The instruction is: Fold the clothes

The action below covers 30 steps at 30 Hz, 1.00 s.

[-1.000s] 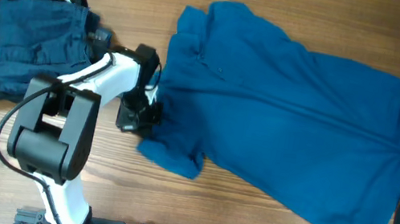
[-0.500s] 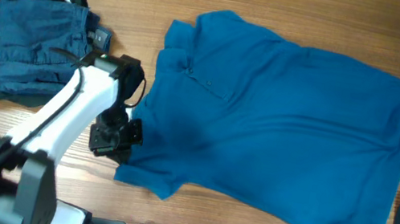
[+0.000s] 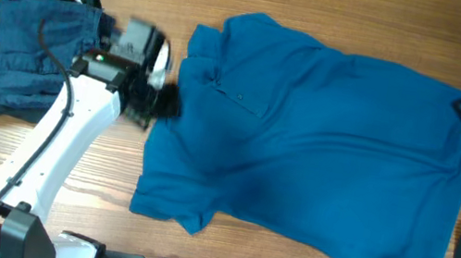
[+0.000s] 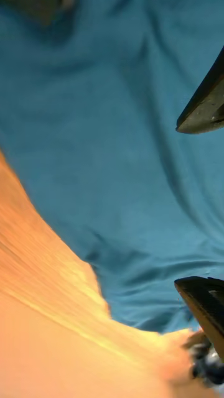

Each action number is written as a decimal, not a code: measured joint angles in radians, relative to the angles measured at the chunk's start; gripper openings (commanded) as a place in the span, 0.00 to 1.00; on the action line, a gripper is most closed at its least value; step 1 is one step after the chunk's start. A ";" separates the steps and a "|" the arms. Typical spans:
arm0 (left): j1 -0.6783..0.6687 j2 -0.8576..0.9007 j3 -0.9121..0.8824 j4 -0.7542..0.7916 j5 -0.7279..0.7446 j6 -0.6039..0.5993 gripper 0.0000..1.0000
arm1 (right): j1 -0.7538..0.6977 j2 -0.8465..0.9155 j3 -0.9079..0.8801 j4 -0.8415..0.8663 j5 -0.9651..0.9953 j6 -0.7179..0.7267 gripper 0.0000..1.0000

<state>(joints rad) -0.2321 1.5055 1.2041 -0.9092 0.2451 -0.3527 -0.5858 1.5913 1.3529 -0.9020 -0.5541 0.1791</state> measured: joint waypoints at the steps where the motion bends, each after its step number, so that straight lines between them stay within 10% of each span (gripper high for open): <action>1: 0.000 0.002 0.012 0.094 0.004 0.007 0.22 | 0.031 0.000 0.000 0.003 0.001 -0.004 0.74; 3: 0.000 0.005 0.030 0.263 0.008 0.035 0.40 | 0.117 0.000 0.000 0.005 0.005 -0.015 0.74; 5: 0.000 0.040 0.047 0.417 0.007 0.055 0.80 | 0.184 0.000 0.000 0.005 0.015 -0.021 0.74; 15: 0.045 0.441 0.046 0.709 0.007 0.068 0.90 | 0.403 0.000 0.000 -0.012 0.051 0.010 0.78; 19: 0.071 0.500 0.046 0.719 0.007 0.068 0.80 | 0.483 0.000 0.000 -0.007 0.084 0.010 0.79; 22: 0.083 0.537 0.047 0.716 0.007 0.068 0.23 | 0.524 0.000 -0.005 0.029 0.111 0.029 0.80; 24: 0.084 0.538 0.050 0.696 0.005 0.075 0.04 | 0.530 0.000 -0.013 0.054 0.122 0.040 0.80; 30: 0.094 0.537 0.077 0.498 -0.050 0.076 0.04 | 0.530 0.000 -0.021 0.064 0.148 0.055 0.83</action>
<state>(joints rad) -0.1383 2.0422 1.2812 -0.4114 0.1947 -0.2771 -0.0555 1.5913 1.3319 -0.8375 -0.4061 0.2340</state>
